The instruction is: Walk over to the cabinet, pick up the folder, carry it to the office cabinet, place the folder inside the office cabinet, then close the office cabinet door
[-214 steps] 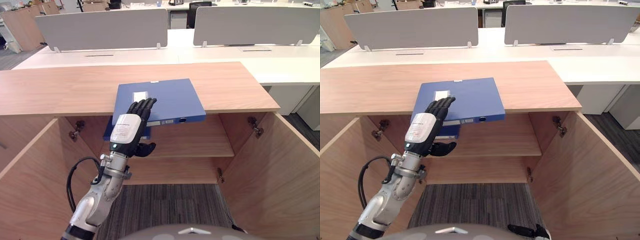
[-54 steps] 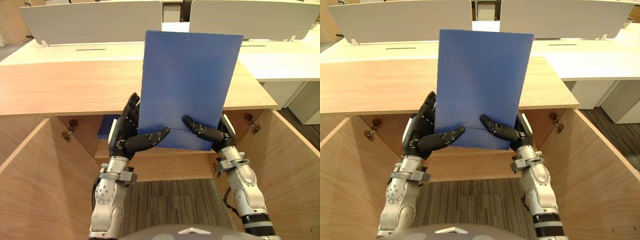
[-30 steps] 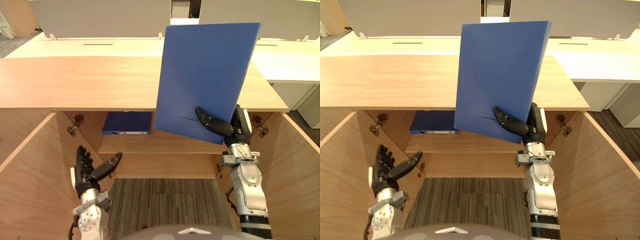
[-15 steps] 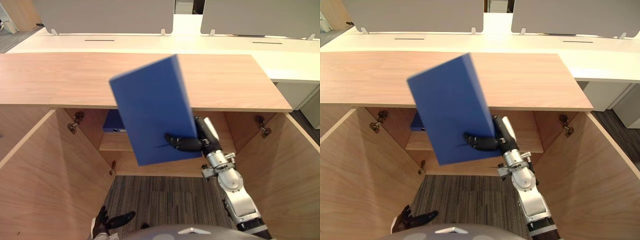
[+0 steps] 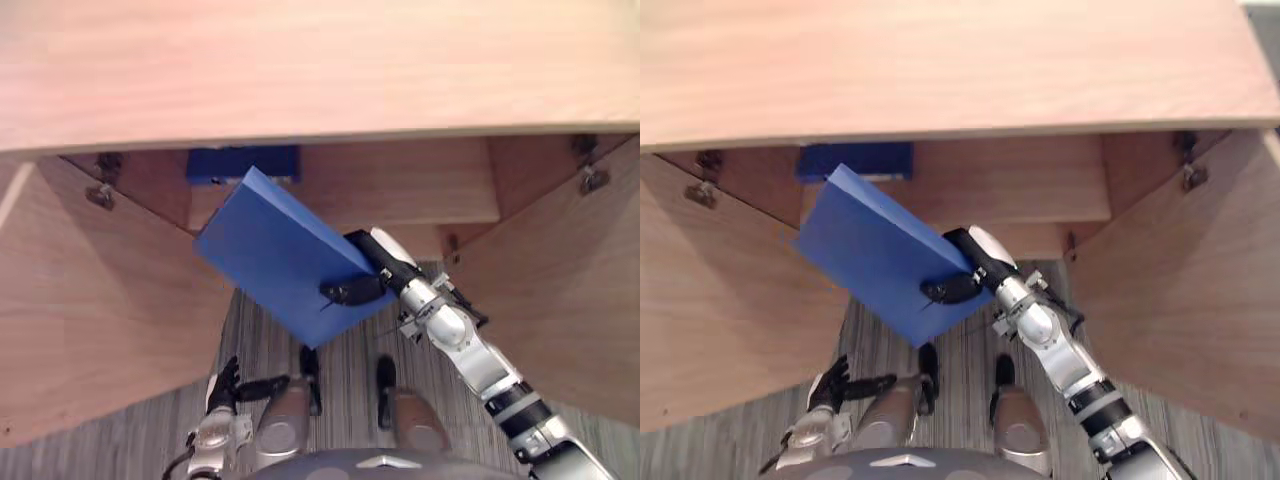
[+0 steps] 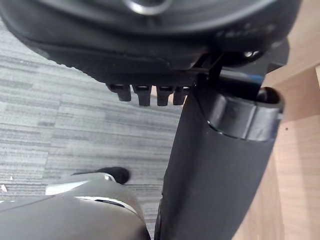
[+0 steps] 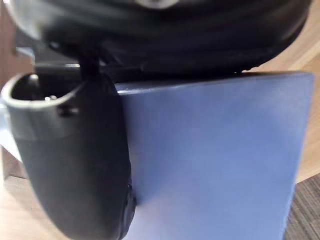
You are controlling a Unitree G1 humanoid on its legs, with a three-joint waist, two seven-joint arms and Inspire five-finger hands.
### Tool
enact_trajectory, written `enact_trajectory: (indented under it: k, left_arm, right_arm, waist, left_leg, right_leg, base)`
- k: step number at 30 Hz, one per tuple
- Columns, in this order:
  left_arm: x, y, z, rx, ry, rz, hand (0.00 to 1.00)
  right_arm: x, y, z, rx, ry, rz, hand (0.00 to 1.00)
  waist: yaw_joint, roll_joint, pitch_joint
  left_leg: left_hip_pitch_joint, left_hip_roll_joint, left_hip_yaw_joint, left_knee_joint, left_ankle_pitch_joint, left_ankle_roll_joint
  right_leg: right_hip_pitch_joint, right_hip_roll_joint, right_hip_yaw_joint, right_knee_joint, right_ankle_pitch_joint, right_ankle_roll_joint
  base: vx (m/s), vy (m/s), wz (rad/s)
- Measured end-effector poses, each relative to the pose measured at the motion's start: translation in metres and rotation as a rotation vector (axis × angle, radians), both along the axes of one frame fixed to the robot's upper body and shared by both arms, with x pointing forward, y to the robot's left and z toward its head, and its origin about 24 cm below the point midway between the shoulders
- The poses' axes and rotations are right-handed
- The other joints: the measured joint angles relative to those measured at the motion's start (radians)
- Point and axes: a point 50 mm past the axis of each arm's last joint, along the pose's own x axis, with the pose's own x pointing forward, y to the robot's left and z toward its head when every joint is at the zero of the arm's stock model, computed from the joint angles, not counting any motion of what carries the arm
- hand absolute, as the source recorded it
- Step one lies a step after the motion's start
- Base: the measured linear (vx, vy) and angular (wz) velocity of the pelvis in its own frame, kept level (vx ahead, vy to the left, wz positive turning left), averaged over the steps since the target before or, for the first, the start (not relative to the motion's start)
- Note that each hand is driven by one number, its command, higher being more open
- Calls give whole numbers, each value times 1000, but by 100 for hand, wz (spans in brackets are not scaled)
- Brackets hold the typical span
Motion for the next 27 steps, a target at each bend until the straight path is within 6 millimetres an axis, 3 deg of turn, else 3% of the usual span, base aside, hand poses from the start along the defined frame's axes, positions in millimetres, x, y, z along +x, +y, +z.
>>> enact_trajectory:
  k: [7,17,21,25,27]
  left_arm:
    - [46,-7,28,15,-185,-60,100]
    - [106,-26,79,-14,-457,-92,100]
    - [120,-24,96,-21,-534,-74,100]
    - [125,-21,104,-17,-567,-54,100]
    - [127,-21,109,-15,-590,-51,100]
  right_arm:
    - [5,3,12,53,-50,-33,0]
    - [24,-27,89,591,-253,-248,0]
    - [33,-45,107,766,-280,-307,0]
    - [41,-49,120,925,-260,-296,0]
    - [51,-51,137,1026,-265,-280,0]
  waist:
    - [6,2,70]
    - [39,-5,129]
    - [52,-7,160]
    - [55,-9,162]
    - [57,-10,162]
  left_leg:
    - [-261,30,2,269,-87,0]
    - [-599,81,-17,525,-134,1]
    - [-671,94,-28,582,-145,-1]
    - [-715,98,-34,609,-146,-2]
    - [-742,99,-43,620,-145,-4]
  right_leg:
    - [-287,-13,15,313,-112,-4]
    - [-623,5,16,568,-160,-16]
    - [-688,12,12,619,-169,-20]
    - [-732,14,10,648,-172,-24]
    - [-755,14,3,660,-172,-25]
  base:
    - [-188,-32,-5]
    - [-125,-25,-4]
    - [-66,-12,-3]
    - [-28,-10,-1]
    - [-36,-14,4]
